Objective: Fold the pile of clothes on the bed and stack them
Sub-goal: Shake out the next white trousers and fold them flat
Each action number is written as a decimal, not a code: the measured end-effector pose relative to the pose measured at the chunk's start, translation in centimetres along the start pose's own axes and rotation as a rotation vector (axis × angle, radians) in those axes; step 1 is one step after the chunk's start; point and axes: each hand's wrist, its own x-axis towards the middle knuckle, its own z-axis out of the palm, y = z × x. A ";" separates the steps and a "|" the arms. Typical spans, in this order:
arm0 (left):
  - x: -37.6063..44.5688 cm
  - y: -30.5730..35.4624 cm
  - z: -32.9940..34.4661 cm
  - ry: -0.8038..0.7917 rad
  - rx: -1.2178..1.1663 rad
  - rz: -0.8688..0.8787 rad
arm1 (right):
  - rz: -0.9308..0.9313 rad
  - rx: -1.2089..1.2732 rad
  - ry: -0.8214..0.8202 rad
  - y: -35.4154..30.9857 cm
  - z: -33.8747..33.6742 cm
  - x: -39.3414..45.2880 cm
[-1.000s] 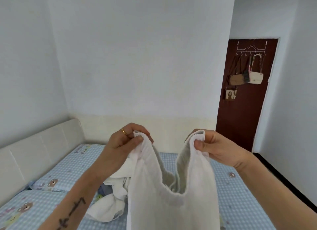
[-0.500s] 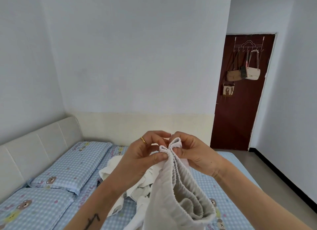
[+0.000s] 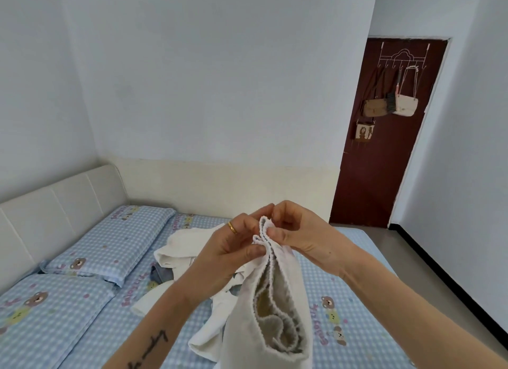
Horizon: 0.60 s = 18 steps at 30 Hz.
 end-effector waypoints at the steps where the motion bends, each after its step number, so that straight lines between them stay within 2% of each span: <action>1: -0.2 -0.5 0.1 0.015 -0.029 -0.002 | 0.022 -0.087 0.073 0.1 0.2 -0.2; 3: -0.5 -1.3 0.5 0.067 -0.046 0.014 | 0.047 -0.284 0.158 -0.1 0.4 -0.7; 6: -0.3 -2.2 0.8 0.207 0.041 0.030 | 0.129 -0.404 0.120 -1.2 0.4 -1.4; 9: 0.0 -2.7 1.0 0.346 0.434 0.015 | 0.174 -0.678 0.096 -2.7 0.5 -2.2; 12: 0.2 -2.7 1.6 0.378 0.618 0.030 | 0.229 -0.978 0.037 -2.6 1.8 -3.5; 15: 0.1 -2.8 2.4 0.384 0.748 0.070 | 0.211 -1.224 0.074 -1.2 2.7 -4.0; 18: -0.5 -2.6 2.3 0.403 0.690 0.086 | 0.120 -1.325 0.121 -1.4 1.7 -3.7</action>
